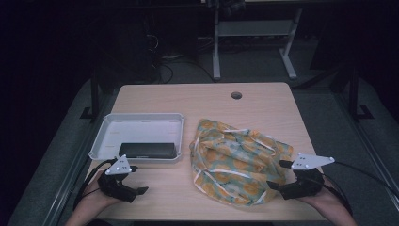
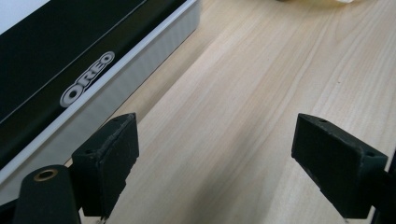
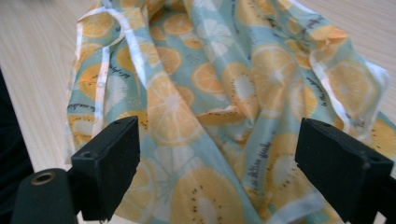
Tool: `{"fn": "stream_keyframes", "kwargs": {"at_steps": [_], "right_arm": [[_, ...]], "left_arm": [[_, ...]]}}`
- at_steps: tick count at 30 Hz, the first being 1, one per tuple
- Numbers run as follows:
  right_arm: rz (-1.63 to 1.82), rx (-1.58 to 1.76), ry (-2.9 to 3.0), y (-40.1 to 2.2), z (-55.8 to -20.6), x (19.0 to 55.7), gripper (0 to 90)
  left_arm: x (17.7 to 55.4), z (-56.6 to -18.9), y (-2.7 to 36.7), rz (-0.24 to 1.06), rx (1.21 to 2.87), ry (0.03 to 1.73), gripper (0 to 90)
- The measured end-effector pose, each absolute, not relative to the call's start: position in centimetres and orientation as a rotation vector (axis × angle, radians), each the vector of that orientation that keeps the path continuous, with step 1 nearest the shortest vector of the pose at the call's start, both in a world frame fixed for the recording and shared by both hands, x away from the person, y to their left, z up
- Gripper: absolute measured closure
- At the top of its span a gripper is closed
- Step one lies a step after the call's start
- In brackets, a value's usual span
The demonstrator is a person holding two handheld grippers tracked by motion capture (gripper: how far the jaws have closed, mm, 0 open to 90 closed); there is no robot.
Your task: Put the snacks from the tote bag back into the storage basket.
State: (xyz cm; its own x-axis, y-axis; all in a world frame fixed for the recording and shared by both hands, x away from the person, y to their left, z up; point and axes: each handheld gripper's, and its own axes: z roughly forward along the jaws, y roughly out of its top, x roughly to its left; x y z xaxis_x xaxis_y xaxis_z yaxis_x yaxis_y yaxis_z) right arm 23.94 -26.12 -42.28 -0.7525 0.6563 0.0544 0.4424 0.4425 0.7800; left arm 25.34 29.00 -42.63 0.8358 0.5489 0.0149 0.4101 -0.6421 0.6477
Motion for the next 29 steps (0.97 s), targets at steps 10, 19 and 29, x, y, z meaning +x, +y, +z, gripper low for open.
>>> {"fn": "stream_keyframes", "kwargs": {"at_steps": [10,19,29], "right_arm": [[1.205,0.962,2.433,-26.51,-42.53,23.76,13.3],[1.197,0.983,2.427,-26.78,-42.76,23.43,13.4],[1.209,0.970,2.420,-26.77,-42.66,23.37,13.4]], "left_arm": [[25.52,-43.18,28.73,0.249,2.349,0.686,14.8],[25.88,-43.54,28.37,0.240,2.373,0.671,14.9],[25.89,-43.66,28.31,0.231,2.389,0.659,15.0]]}}
